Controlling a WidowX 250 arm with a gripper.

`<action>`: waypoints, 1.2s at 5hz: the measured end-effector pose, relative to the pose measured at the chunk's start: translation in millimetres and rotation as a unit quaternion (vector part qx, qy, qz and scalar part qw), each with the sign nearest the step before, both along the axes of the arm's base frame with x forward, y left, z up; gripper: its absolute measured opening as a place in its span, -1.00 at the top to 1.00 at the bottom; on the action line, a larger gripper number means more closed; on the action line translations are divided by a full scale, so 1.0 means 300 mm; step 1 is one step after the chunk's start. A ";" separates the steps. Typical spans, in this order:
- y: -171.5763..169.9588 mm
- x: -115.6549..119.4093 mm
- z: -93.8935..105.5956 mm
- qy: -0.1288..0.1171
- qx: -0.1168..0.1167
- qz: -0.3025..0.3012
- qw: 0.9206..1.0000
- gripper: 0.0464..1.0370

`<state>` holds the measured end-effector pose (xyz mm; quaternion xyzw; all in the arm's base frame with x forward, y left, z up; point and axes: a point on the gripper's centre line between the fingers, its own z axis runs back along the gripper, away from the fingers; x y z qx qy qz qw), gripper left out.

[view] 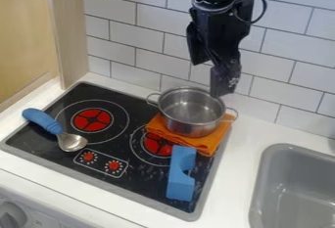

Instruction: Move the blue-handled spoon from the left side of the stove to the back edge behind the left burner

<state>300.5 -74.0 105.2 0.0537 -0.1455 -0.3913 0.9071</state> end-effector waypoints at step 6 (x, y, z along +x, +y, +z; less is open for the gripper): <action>0.303 -0.286 -0.011 -0.008 -0.064 0.363 0.929 -0.92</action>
